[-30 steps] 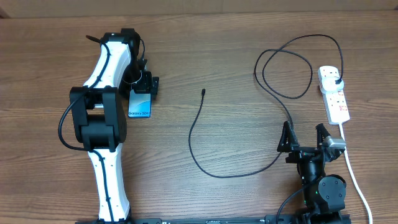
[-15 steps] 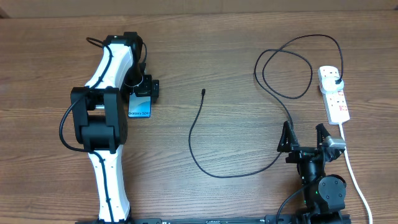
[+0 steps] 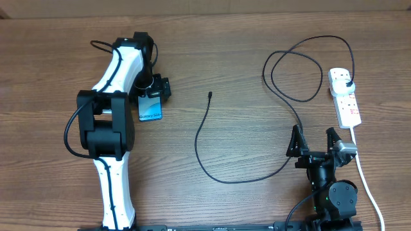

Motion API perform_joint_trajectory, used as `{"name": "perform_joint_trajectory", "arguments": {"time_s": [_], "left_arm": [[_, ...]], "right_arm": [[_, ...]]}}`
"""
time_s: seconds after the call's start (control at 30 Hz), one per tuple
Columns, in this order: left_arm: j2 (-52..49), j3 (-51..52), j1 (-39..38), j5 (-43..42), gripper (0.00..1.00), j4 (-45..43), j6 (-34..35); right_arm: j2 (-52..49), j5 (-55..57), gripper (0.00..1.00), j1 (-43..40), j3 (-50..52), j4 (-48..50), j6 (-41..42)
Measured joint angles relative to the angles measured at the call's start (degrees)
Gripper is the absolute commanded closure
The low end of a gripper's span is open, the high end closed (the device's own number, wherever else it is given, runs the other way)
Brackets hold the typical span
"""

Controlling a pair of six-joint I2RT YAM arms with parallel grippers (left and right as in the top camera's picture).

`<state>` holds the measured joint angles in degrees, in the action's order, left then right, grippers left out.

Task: Plug charger to phone and switch on socket
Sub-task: 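Close the left gripper on the phone and tilt it up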

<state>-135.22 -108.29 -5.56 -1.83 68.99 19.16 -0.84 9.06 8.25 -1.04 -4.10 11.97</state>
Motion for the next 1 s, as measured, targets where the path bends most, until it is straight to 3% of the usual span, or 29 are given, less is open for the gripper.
{"name": "perform_joint_trajectory", "arguments": {"time_s": [0.47, 1.0], "left_arm": [[0.0, 0.1, -2.3, -1.0, 0.01, 0.6, 3.6], [0.2, 0.4, -1.4, -1.5, 0.04, -2.1, 14.6]], "right_arm": [[0.0, 0.0, 0.00, 0.0, 0.0, 0.0, 0.0], [0.0, 0.0, 0.00, 0.0, 0.0, 0.0, 0.0]]}}
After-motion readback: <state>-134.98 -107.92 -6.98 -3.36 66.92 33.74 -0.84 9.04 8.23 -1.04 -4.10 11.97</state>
